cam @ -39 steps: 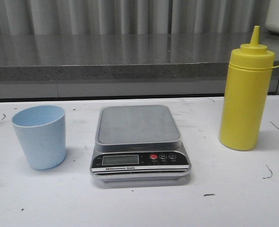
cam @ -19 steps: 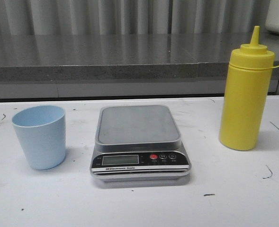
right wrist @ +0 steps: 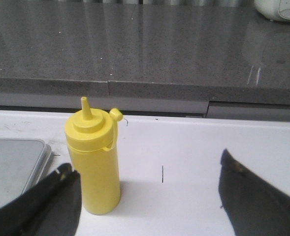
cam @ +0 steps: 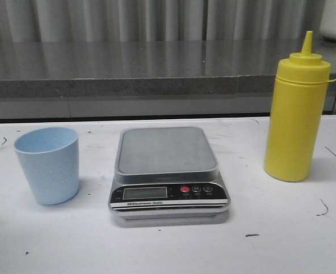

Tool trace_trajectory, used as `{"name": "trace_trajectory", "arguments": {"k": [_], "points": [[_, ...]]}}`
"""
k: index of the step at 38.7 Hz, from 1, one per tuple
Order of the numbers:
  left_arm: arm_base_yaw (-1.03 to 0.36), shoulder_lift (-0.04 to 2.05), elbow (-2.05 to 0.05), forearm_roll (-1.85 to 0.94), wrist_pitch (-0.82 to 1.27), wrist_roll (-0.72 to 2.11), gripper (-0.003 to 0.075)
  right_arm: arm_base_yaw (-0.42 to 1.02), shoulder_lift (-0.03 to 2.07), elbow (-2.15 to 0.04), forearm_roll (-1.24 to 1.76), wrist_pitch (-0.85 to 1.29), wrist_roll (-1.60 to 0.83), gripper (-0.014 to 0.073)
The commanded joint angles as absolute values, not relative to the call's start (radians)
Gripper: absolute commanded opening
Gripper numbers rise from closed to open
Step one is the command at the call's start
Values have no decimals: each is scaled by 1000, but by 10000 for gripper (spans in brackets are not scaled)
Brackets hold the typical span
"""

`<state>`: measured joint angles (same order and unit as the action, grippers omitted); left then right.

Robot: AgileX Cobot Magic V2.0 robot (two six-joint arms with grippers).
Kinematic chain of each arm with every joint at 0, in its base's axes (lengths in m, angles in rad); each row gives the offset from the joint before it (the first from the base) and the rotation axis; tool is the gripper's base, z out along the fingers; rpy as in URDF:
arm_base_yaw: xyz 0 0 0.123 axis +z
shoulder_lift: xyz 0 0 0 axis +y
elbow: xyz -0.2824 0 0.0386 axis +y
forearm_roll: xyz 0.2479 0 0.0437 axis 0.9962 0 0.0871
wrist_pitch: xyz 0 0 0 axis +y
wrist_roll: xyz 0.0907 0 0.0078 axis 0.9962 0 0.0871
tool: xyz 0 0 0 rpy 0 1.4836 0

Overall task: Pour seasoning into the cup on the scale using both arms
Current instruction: 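Grasp the light-blue cup with the left gripper and lift it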

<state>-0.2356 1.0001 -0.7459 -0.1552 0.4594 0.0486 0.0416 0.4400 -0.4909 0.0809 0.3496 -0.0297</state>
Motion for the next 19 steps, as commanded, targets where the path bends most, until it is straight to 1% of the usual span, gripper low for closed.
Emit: {"name": "trace_trajectory", "arguments": {"k": [1, 6, 12, 19], "points": [[-299, 1125, -866, -137, 491, 45, 565, 36, 452, -528, 86, 274, -28, 594], [-349, 1343, -1010, -137, 610, 45, 565, 36, 452, -528, 86, 274, -28, 594], [-349, 1504, -1109, -129, 715, 45, 565, 36, 452, -528, 86, 274, -28, 594], [-349, 1644, -1185, -92, 771, 35, 565, 36, 452, -528, 86, 274, -28, 594]]}}
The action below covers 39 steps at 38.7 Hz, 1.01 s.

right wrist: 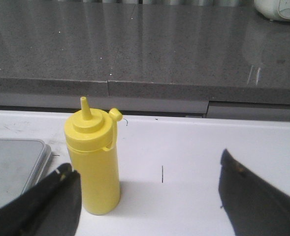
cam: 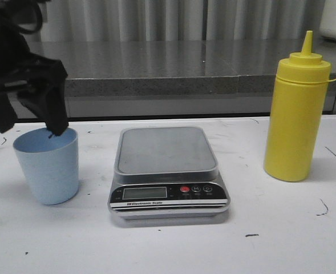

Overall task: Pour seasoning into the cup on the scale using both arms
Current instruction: 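Grasp the light-blue cup with the left gripper and lift it, then carry the blue cup onto the scale, lower it, open left gripper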

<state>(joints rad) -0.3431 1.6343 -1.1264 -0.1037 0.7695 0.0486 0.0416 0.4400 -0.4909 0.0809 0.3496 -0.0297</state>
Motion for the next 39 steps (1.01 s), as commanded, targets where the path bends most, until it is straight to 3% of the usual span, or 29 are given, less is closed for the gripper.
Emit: {"name": "trace_trajectory", "arguments": {"k": [1, 8, 11, 25, 39], "points": [[-349, 1663, -1191, -90, 778, 35, 565, 36, 452, -528, 86, 274, -28, 594], [-349, 1733, -1218, -90, 793, 35, 561, 36, 452, -528, 86, 274, -28, 594], [-349, 1735, -1218, -90, 792, 35, 518, 36, 452, -528, 86, 274, -28, 594], [-349, 1735, -1220, -90, 792, 35, -14, 36, 452, -528, 86, 274, -28, 594], [-357, 1735, -1460, -90, 1057, 35, -20, 36, 452, -528, 86, 274, -28, 594]]}}
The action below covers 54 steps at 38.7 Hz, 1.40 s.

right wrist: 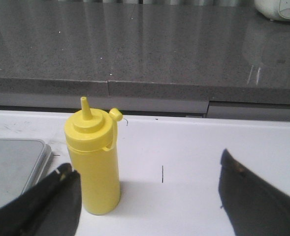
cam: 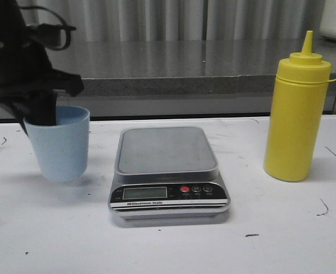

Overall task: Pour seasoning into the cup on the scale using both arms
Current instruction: 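Carry the blue cup onto the scale, lower it, open left gripper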

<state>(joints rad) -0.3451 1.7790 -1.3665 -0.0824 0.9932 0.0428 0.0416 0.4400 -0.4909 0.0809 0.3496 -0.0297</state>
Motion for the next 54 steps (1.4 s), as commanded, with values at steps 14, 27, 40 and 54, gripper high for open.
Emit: {"name": "trace_trajectory", "arguments": {"k": [14, 27, 40, 54], "points": [[-478, 1799, -1725, -90, 1112, 35, -20, 36, 452, -528, 86, 274, -28, 594], [-597, 1980, -1898, -92, 1121, 35, -20, 36, 452, -528, 86, 275, -28, 594], [-595, 1998, -1905, -87, 1087, 35, -11, 36, 452, -528, 86, 283, -28, 594], [-595, 2012, -1905, -87, 1103, 35, 219, 36, 452, -528, 86, 283, -28, 594]]}}
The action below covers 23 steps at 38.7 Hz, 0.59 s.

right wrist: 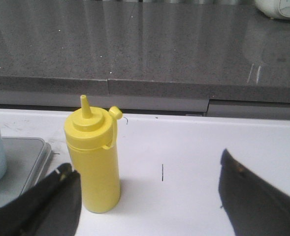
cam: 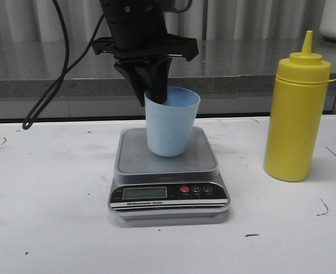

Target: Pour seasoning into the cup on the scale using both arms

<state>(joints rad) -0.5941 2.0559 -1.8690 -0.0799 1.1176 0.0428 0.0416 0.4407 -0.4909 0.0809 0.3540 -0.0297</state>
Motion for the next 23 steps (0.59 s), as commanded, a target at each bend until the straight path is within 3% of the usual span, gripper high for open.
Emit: {"name": "trace_trajectory", "arguments": {"k": [1, 9, 17, 23], "points": [[-595, 2012, -1905, -87, 1106, 35, 242, 36, 452, -528, 86, 283, -28, 594], [-595, 2009, -1932, -86, 1136, 35, 365, 36, 452, -528, 86, 283, -28, 594], [-593, 1981, -2026, -60, 1268, 43, 363, 36, 452, -528, 86, 283, -28, 594], [-591, 1942, -2029, -9, 1268, 43, 267, 36, 452, -528, 86, 283, -28, 594]]}}
